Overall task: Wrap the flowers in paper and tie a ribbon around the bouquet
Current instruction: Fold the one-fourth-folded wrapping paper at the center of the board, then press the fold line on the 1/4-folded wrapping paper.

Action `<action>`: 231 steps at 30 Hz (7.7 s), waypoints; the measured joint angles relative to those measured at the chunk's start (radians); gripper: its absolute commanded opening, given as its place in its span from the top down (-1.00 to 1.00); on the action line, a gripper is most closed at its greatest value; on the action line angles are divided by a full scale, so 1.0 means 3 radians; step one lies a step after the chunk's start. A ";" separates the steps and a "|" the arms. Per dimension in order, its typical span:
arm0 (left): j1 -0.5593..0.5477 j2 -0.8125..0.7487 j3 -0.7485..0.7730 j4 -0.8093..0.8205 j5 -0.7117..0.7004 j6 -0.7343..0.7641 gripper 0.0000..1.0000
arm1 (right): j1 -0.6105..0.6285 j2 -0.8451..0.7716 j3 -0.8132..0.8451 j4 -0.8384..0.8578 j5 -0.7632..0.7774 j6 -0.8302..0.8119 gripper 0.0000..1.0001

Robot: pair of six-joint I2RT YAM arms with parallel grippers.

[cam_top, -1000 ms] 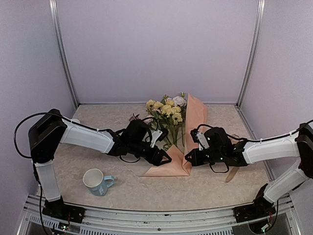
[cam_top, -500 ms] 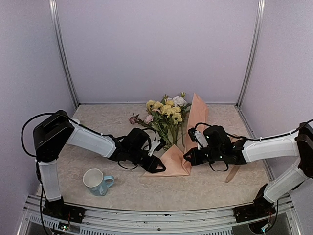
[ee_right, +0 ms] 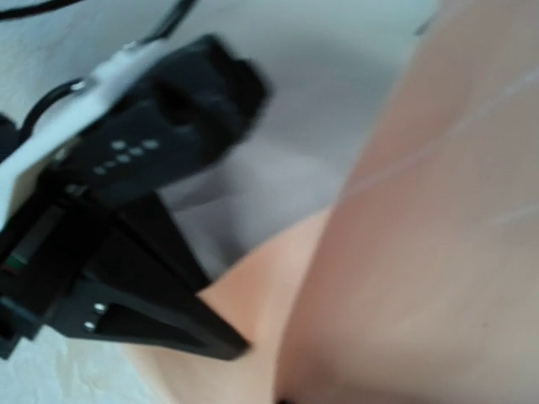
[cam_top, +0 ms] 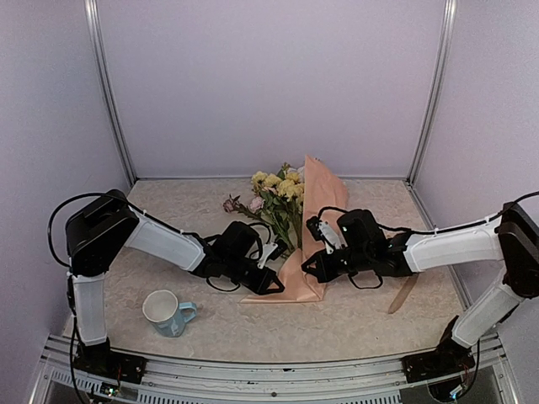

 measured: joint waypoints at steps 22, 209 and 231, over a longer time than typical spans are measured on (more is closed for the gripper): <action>-0.0004 0.0013 0.0037 0.0092 -0.0102 -0.0048 0.18 | 0.0048 0.0964 0.0388 0.0226 -0.0407 -0.0100 1.00; -0.0693 -0.0643 -0.0079 -0.1746 -0.1087 0.0511 0.80 | -0.0215 0.1282 0.0470 -0.0231 -0.1676 0.0168 1.00; -0.0708 -0.0792 0.0074 -0.2867 -0.1612 0.0294 0.74 | -0.0214 0.1282 0.0506 -0.0315 -0.1658 0.0041 1.00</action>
